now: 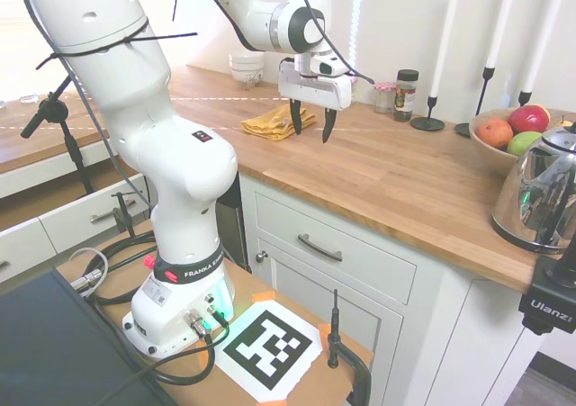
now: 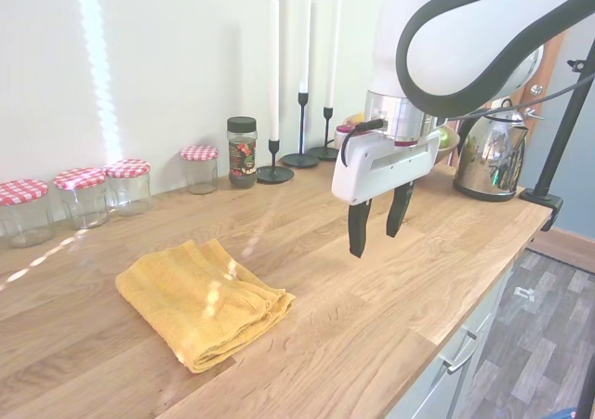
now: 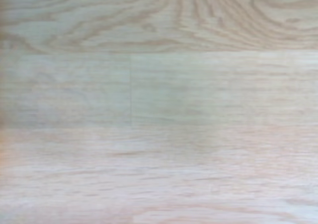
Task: Wipe the counter
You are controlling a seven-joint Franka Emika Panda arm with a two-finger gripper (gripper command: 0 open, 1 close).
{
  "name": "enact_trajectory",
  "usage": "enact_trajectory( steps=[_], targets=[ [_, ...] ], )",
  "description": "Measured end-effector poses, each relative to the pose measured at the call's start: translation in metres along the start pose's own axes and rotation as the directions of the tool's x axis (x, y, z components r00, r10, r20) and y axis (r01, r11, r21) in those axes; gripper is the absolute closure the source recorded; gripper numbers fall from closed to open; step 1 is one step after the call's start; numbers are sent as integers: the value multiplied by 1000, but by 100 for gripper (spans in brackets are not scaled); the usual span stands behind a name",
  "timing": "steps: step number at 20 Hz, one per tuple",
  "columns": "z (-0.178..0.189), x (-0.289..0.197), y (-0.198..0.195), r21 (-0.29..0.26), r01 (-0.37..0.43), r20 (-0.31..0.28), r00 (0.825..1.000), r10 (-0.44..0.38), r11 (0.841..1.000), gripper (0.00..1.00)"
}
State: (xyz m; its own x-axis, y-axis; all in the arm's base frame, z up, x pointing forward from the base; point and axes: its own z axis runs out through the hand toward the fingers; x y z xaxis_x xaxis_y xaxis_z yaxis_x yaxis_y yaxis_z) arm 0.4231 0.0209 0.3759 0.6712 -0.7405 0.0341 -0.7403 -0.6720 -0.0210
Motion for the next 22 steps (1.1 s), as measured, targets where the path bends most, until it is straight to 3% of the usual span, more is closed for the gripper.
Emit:
enact_trajectory(
  steps=[14,22],
  targets=[
    [2,2,-8,12,8,-7,1000,-8,1000,0],
    [-2,-13,-58,17,47,-12,999,-47,999,0]
  ],
)
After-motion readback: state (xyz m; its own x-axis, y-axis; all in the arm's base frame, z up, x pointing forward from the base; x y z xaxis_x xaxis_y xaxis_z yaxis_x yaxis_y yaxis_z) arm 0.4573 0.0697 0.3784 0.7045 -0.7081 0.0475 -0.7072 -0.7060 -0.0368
